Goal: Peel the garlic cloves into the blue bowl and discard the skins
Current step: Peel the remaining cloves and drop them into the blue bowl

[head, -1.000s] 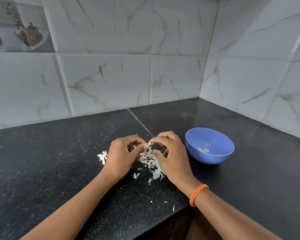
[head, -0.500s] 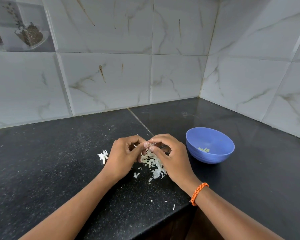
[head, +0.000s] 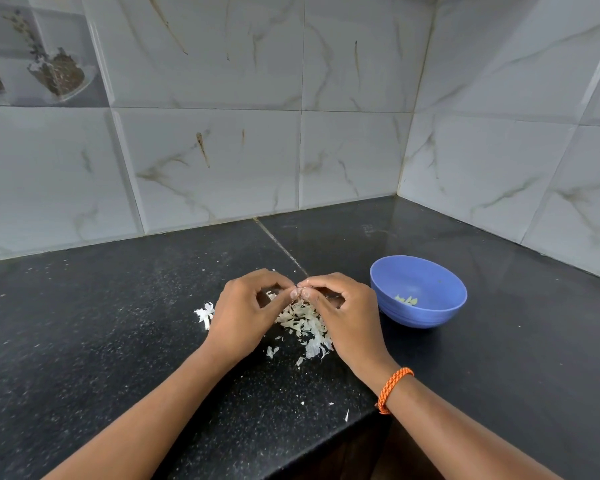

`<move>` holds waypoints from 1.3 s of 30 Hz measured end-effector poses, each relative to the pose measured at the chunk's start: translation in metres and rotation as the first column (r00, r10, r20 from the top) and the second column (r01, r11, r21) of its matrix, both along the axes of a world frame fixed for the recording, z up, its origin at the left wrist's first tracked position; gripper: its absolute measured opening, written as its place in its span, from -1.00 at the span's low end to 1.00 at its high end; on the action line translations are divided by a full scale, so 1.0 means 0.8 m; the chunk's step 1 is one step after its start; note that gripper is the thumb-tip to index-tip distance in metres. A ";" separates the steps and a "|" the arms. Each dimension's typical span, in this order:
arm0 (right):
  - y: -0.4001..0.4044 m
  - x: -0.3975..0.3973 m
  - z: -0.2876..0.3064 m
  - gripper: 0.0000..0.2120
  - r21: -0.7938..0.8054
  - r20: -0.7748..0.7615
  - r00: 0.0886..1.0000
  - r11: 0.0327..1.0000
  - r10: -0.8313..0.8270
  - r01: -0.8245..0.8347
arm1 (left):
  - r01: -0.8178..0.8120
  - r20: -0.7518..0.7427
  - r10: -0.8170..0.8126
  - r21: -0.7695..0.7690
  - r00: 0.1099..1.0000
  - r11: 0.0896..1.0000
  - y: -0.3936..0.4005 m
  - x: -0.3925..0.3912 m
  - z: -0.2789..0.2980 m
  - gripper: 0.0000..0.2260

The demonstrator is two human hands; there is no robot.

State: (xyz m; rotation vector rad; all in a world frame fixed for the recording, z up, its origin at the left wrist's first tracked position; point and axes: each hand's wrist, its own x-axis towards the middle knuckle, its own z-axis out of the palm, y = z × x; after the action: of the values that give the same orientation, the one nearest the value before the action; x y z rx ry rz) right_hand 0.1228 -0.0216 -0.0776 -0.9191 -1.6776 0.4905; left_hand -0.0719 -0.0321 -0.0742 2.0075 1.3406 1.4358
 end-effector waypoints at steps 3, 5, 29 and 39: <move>-0.002 0.004 0.004 -0.92 0.038 0.180 0.983 0.999 -0.029 0.022 | -0.097 0.016 0.097 -0.001 0.995 0.995 0.004 -0.008 -0.001 -0.92; -0.004 0.003 0.003 -0.90 0.065 0.416 0.909 0.997 0.002 -0.032 | -0.171 -0.017 0.171 0.011 0.985 0.985 0.005 -0.011 -0.002 -0.93; -0.027 -0.038 0.031 -0.82 0.054 0.692 0.719 0.998 -0.063 0.036 | -0.286 -0.028 0.285 -0.066 0.958 0.956 0.013 -0.012 -0.009 -0.85; 0.000 0.014 0.032 -0.89 -0.111 0.234 0.971 0.991 -0.051 0.079 | 0.081 0.024 -0.080 -0.077 0.997 0.994 0.003 -0.003 -0.002 -0.77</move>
State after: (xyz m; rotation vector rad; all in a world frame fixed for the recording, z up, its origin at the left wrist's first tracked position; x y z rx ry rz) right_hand 0.1341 -0.0212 -0.0521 -1.1512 -1.8357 0.4570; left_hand -0.0740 -0.0294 -0.0761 1.9684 1.2724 1.3437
